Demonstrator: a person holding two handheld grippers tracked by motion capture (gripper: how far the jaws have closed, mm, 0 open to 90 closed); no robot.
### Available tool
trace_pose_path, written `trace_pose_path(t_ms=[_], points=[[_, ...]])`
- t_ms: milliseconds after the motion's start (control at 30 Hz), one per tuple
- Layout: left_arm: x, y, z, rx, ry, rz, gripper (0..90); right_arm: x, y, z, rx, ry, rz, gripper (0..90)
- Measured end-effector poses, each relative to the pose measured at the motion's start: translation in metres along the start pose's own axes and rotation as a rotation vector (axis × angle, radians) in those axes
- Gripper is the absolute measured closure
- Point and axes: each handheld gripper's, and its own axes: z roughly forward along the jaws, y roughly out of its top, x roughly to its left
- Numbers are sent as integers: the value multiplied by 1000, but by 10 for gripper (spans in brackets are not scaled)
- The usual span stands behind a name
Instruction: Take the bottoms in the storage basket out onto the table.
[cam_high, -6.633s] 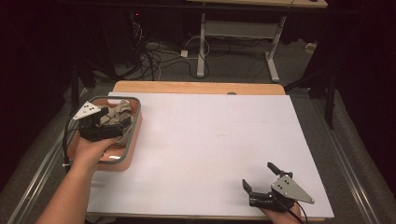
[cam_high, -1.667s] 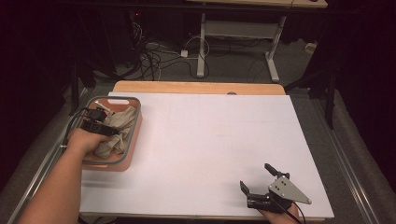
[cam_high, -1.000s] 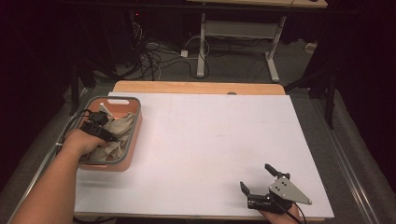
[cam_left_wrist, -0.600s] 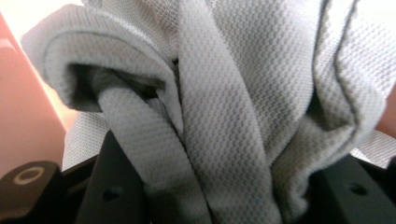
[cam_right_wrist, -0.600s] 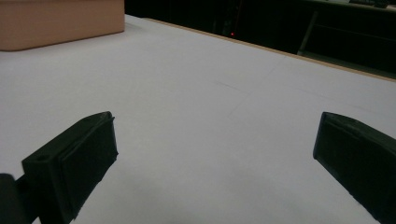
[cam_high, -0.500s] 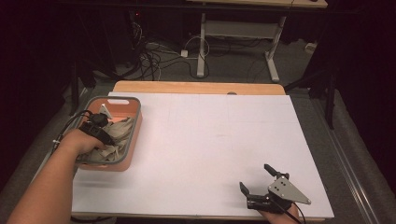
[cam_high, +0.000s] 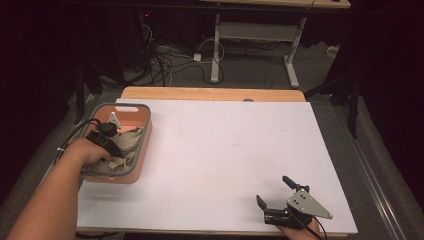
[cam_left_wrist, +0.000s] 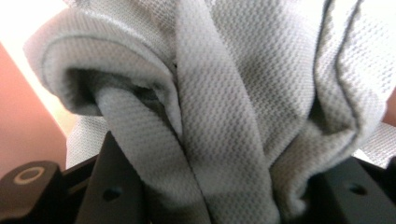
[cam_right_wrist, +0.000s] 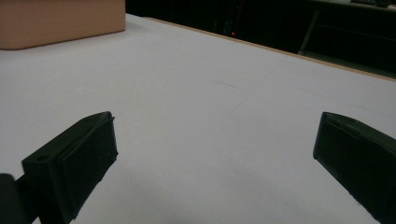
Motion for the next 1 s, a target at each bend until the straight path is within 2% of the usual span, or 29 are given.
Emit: trace_pose_path(t_ms=[333, 600, 733, 1000], points=[[1, 2, 1, 9, -1, 9, 540, 1, 0, 0, 1, -1, 1, 5], [3, 3, -13, 24, 0, 14, 541, -1, -1, 0, 2, -1, 2, 5], [3, 3, -24, 48, 11, 27, 542, -1, -1, 0, 3, 0, 1, 5], [0, 3, -43, 59, 7, 39, 546, 0, -1, 0, 2, 3, 4, 5]])
